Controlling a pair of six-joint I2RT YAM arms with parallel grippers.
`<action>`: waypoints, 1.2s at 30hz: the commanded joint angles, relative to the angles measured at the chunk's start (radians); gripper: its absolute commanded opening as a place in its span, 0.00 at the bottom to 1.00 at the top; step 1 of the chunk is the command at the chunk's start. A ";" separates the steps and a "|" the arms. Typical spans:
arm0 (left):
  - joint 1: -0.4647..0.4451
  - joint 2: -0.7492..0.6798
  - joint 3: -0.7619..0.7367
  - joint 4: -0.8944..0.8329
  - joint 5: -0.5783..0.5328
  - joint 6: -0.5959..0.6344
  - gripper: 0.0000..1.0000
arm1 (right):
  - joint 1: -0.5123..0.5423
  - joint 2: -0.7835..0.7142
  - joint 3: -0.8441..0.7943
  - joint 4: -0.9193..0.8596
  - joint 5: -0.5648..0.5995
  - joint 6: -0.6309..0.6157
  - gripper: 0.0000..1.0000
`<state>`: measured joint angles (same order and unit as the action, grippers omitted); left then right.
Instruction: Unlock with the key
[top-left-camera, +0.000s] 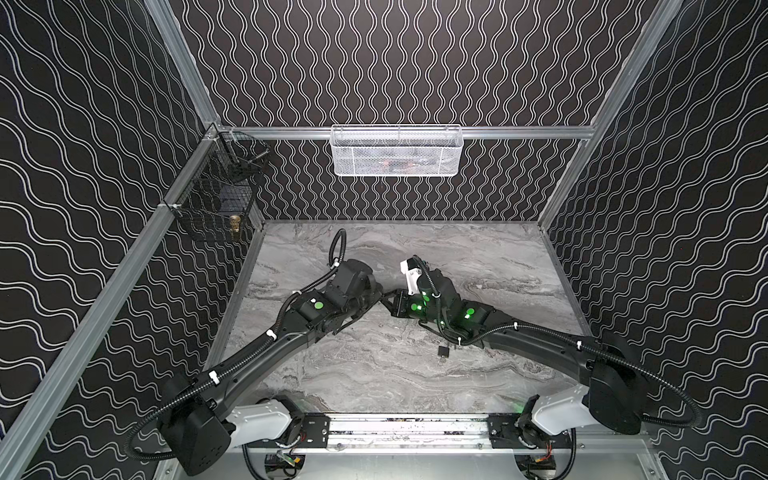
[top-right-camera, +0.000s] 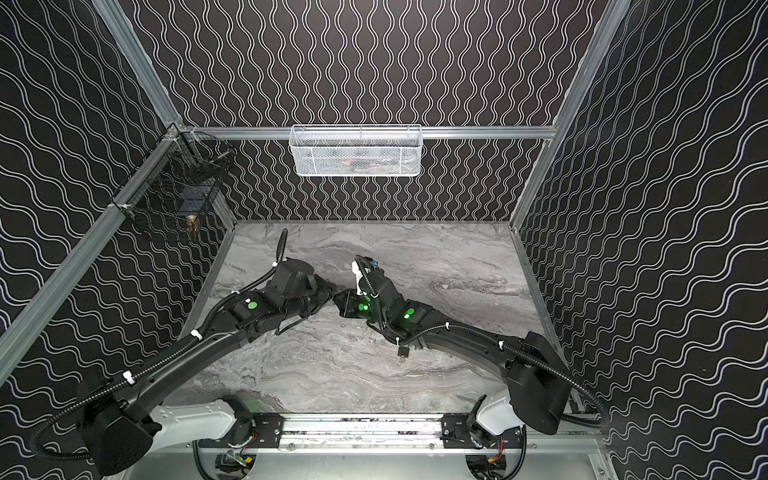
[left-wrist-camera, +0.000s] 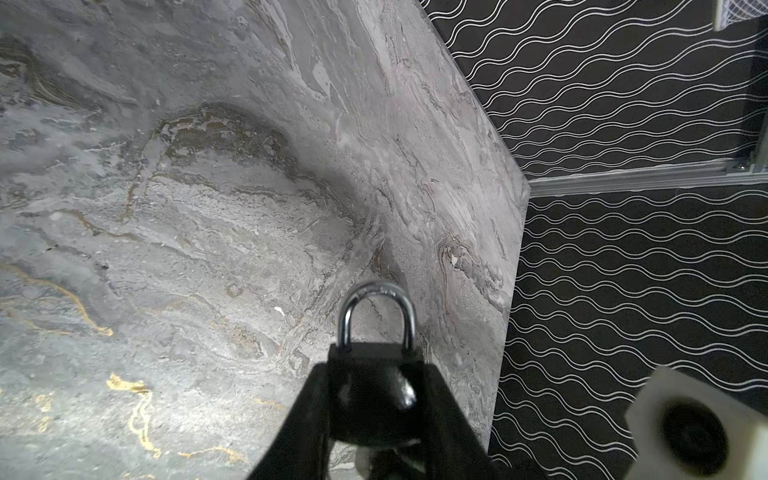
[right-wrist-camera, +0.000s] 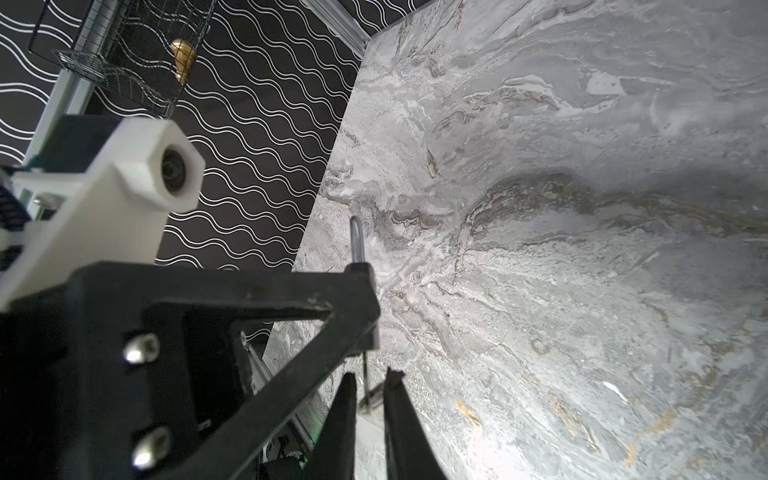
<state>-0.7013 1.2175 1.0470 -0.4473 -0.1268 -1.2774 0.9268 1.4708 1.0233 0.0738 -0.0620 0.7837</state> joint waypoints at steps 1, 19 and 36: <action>0.002 -0.002 0.003 0.038 0.013 -0.016 0.00 | 0.001 0.010 0.015 0.023 -0.016 -0.004 0.14; -0.033 -0.034 -0.005 0.128 0.108 -0.078 0.00 | -0.003 -0.005 -0.008 0.121 -0.078 0.051 0.00; -0.077 -0.070 -0.073 0.225 0.069 -0.148 0.00 | -0.008 -0.043 -0.144 0.375 -0.090 0.372 0.00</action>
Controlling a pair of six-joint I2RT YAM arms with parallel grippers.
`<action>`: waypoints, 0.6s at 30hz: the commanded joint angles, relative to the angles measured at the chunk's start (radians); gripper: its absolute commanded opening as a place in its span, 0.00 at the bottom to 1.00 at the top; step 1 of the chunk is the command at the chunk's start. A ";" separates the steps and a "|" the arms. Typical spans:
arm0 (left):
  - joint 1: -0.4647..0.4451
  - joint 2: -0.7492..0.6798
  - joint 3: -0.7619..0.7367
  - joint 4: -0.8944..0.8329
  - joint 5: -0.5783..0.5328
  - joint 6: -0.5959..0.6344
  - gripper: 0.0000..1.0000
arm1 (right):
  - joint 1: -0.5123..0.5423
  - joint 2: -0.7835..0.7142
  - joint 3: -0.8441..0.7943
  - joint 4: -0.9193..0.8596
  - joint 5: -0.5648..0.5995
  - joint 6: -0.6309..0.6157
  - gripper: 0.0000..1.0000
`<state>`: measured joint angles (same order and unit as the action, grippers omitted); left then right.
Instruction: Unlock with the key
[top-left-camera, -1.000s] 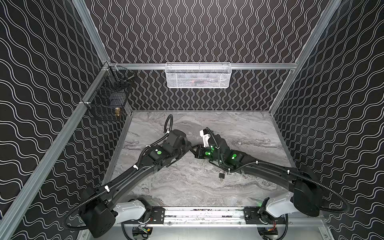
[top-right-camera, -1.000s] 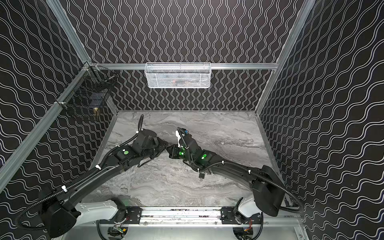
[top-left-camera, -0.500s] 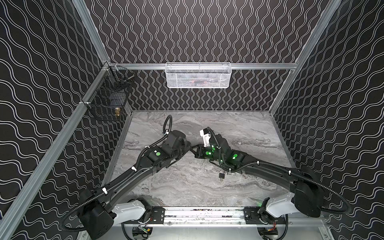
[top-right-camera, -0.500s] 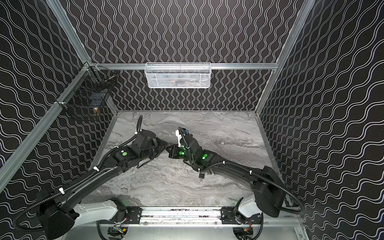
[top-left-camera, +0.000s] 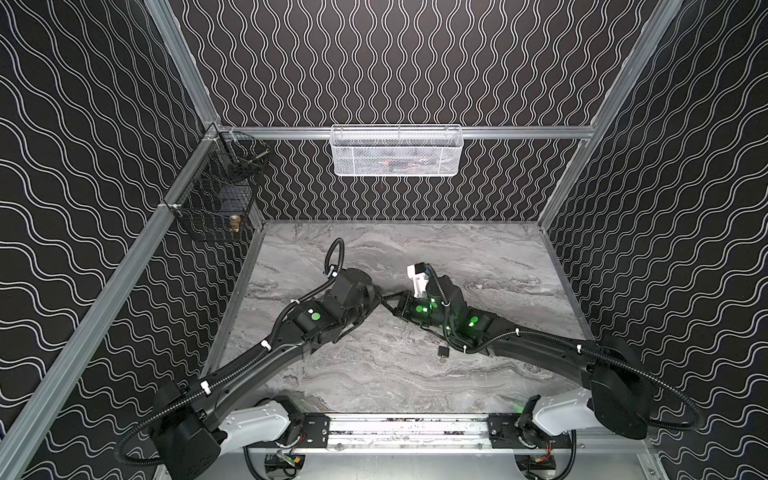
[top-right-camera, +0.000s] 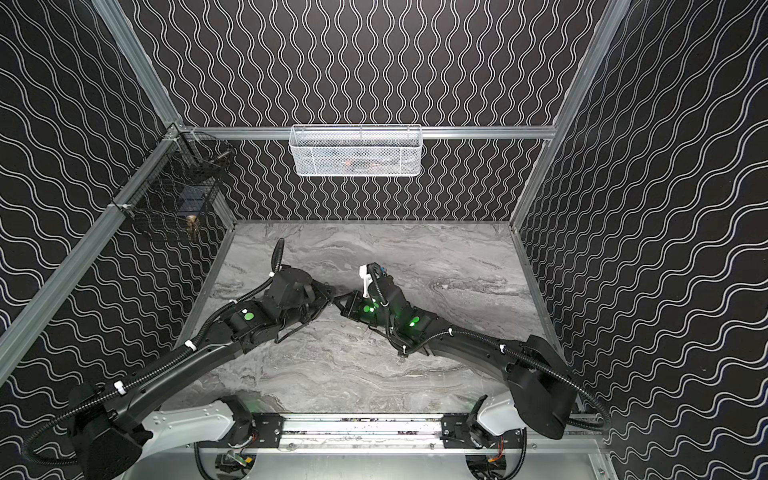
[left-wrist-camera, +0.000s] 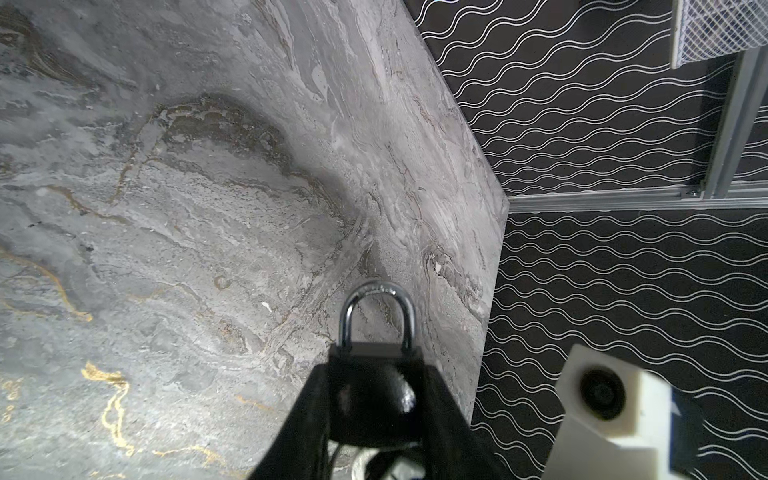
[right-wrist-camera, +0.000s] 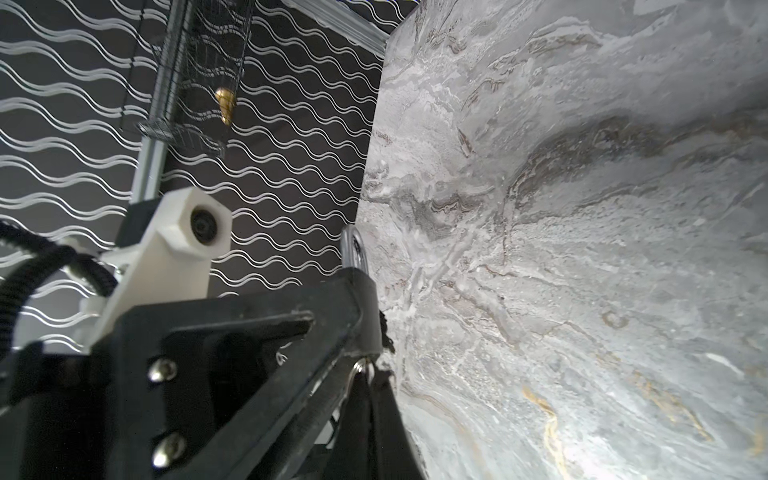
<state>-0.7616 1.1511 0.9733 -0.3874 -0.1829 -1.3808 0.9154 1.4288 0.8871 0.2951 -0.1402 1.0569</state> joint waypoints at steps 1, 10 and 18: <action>-0.021 -0.004 -0.001 0.172 0.125 -0.045 0.00 | 0.003 0.001 -0.012 0.165 -0.011 0.111 0.00; -0.055 -0.008 -0.013 0.192 0.091 -0.068 0.00 | 0.005 0.004 -0.059 0.290 0.018 0.211 0.00; -0.067 -0.007 -0.019 0.205 0.091 -0.086 0.00 | 0.007 -0.012 -0.084 0.363 0.052 0.242 0.00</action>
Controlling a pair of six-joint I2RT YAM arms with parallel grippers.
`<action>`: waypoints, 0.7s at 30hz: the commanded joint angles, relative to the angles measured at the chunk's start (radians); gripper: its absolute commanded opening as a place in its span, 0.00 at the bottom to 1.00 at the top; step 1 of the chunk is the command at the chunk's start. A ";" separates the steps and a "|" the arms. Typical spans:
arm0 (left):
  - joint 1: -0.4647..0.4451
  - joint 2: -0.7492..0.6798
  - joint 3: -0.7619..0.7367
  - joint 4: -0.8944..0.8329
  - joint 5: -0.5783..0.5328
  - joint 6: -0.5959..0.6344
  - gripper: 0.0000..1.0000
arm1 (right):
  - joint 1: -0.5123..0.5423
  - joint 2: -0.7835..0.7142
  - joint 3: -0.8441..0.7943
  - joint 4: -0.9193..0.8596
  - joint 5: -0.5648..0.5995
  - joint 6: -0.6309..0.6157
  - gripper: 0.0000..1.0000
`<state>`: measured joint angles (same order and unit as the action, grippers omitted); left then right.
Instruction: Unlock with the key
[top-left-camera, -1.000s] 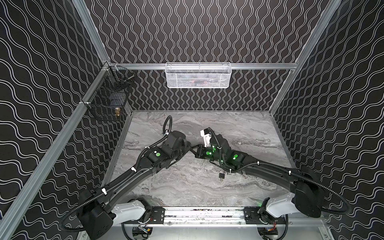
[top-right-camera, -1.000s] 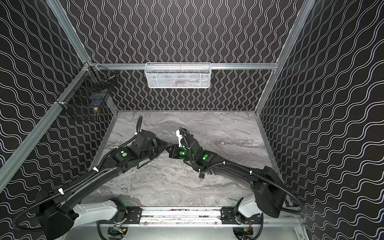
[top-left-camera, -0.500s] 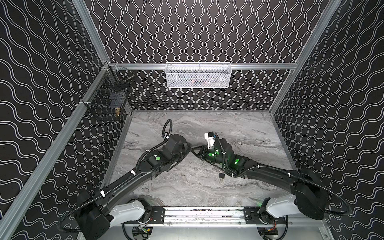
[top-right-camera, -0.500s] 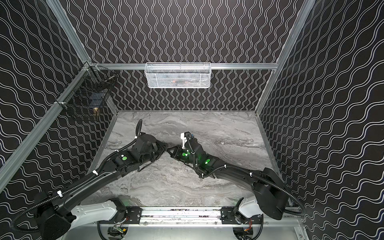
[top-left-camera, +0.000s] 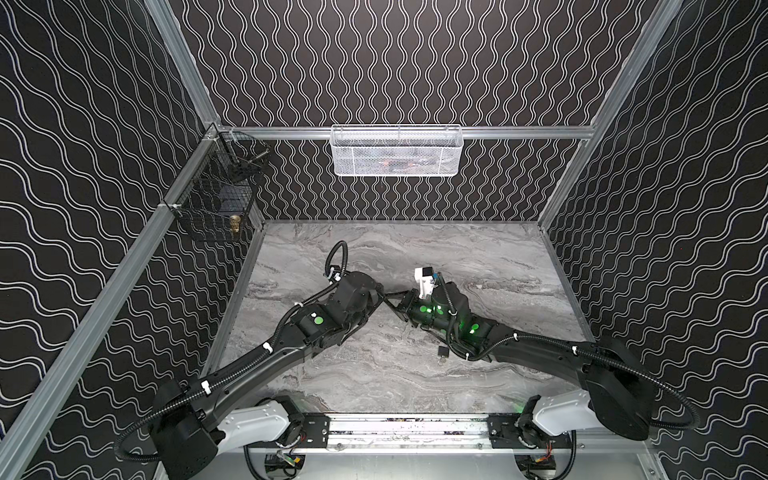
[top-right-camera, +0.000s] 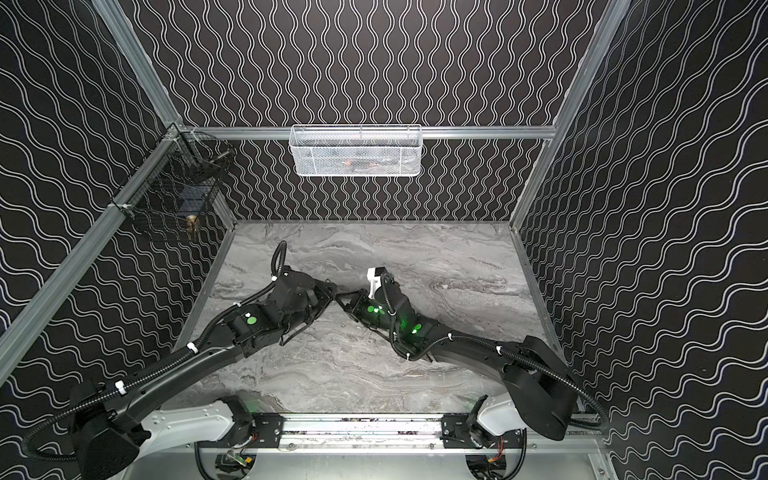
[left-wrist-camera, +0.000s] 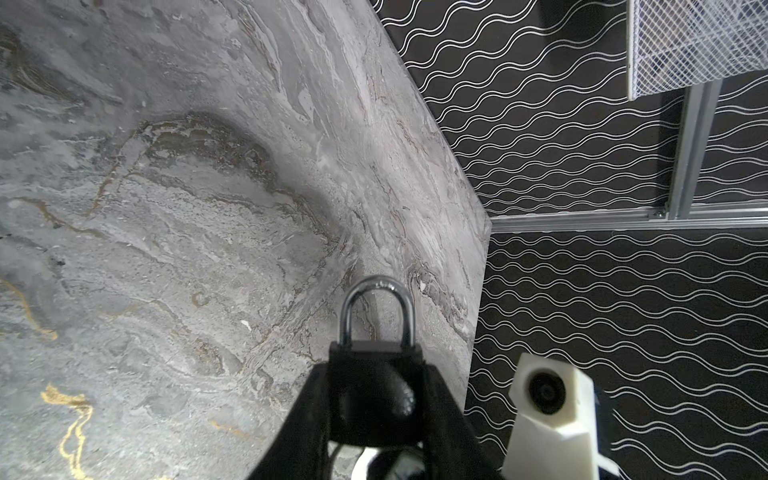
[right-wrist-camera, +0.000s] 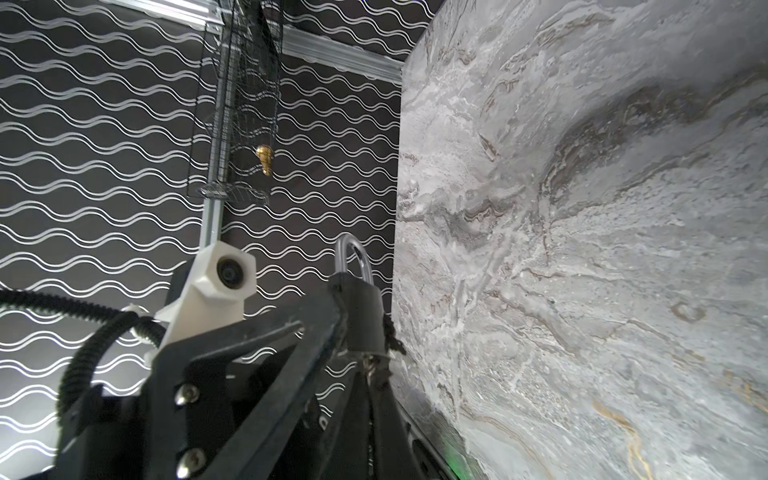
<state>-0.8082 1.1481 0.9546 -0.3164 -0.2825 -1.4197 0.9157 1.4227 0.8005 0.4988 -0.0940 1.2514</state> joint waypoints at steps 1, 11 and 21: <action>-0.021 -0.004 -0.001 0.134 0.193 -0.052 0.00 | 0.006 -0.007 0.000 0.170 0.006 0.049 0.00; -0.020 0.030 0.009 0.169 0.273 -0.076 0.00 | 0.012 -0.006 -0.004 0.186 -0.002 0.054 0.00; -0.031 0.009 -0.035 0.227 0.254 -0.105 0.00 | 0.012 -0.021 -0.050 0.289 0.002 0.137 0.00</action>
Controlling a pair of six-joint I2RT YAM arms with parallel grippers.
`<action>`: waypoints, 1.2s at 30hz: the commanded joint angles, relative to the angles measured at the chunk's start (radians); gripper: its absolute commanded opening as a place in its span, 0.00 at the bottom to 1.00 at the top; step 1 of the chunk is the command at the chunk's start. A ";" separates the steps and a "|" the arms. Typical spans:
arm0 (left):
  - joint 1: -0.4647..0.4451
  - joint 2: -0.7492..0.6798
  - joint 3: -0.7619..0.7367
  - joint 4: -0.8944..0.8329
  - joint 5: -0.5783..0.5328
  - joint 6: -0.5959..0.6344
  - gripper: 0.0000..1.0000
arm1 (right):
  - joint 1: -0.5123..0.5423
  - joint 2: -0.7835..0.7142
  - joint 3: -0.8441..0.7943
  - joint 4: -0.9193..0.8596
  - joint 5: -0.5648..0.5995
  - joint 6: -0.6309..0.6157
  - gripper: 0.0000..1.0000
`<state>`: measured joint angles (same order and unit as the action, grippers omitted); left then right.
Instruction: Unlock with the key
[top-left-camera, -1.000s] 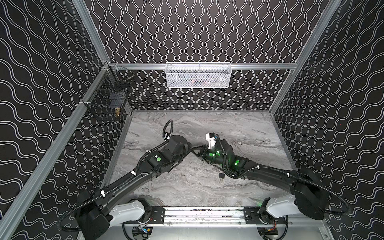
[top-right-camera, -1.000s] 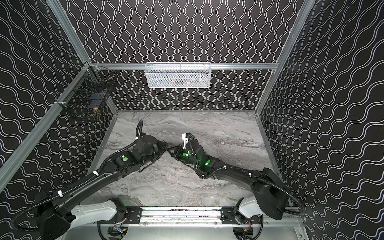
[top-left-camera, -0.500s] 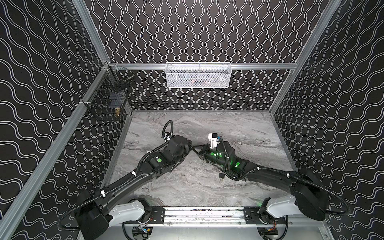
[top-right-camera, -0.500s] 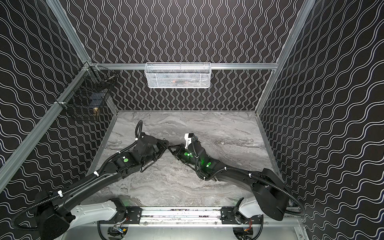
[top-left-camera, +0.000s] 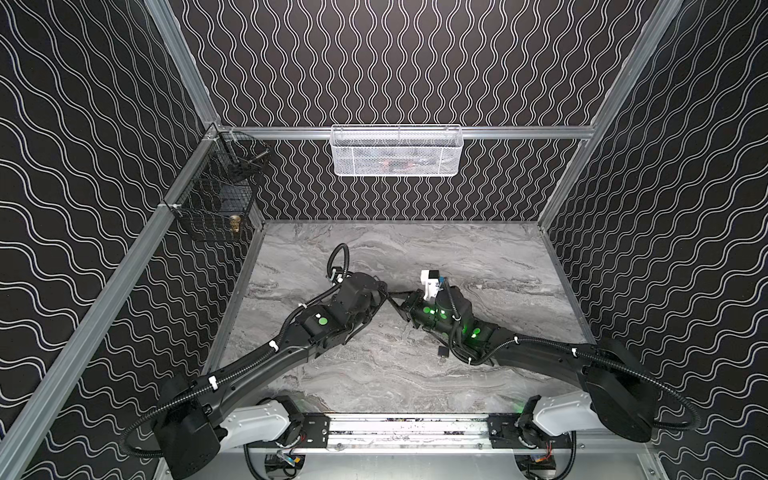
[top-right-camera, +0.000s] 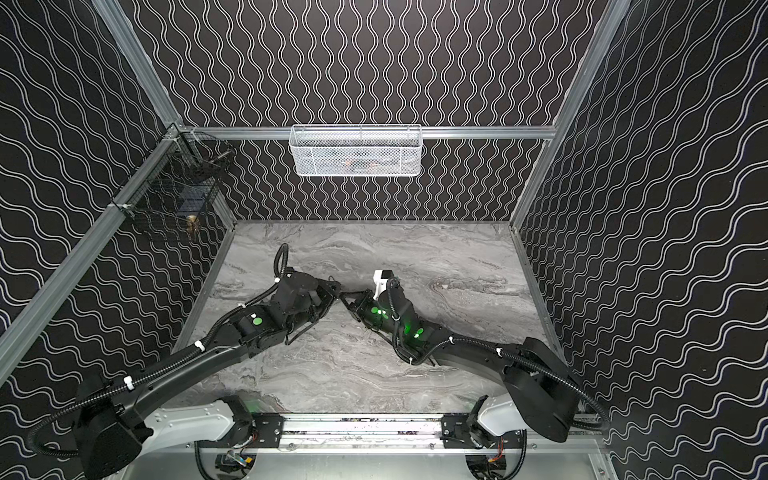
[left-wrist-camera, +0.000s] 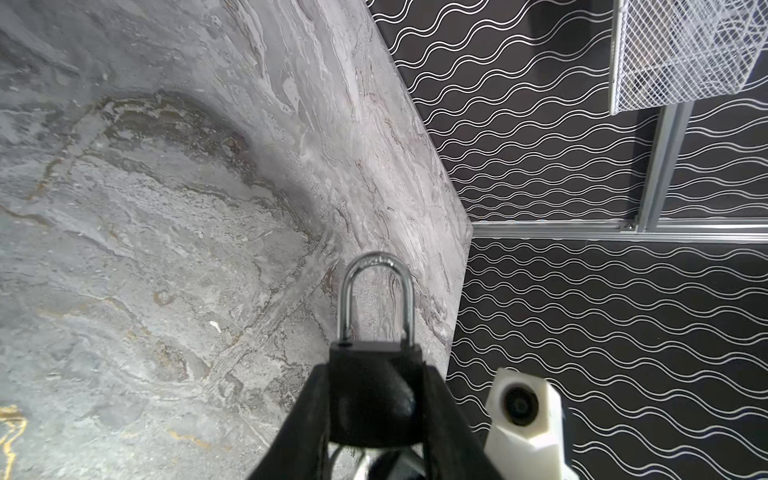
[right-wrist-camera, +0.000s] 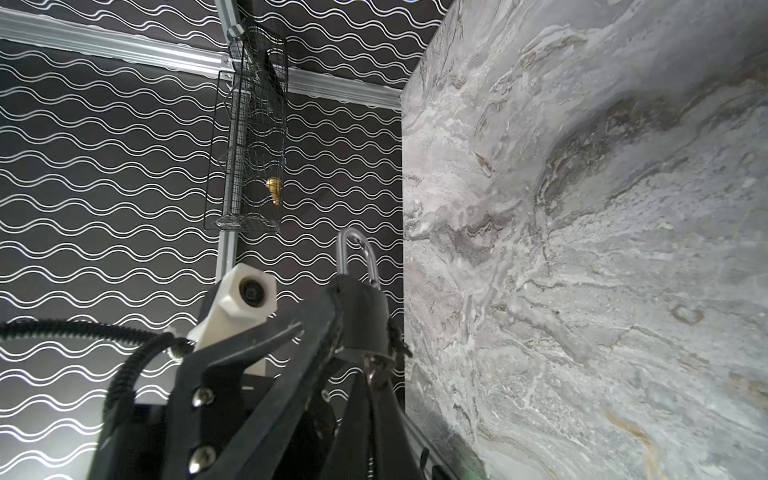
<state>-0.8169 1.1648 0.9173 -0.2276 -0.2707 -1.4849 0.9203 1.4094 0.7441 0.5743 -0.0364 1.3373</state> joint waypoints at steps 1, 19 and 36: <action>-0.022 -0.007 0.005 0.133 0.240 -0.037 0.00 | 0.008 -0.010 0.000 0.229 -0.053 0.059 0.00; 0.065 0.011 0.121 -0.100 0.239 0.276 0.00 | 0.003 -0.148 0.037 -0.103 0.025 -0.269 0.23; 0.088 -0.286 -0.116 -0.045 0.163 1.101 0.00 | -0.117 -0.283 0.197 -0.666 -0.120 -0.614 0.73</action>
<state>-0.7277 0.9295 0.8692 -0.4057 -0.1215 -0.6174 0.8330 1.1164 0.9016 0.0738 -0.0528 0.8143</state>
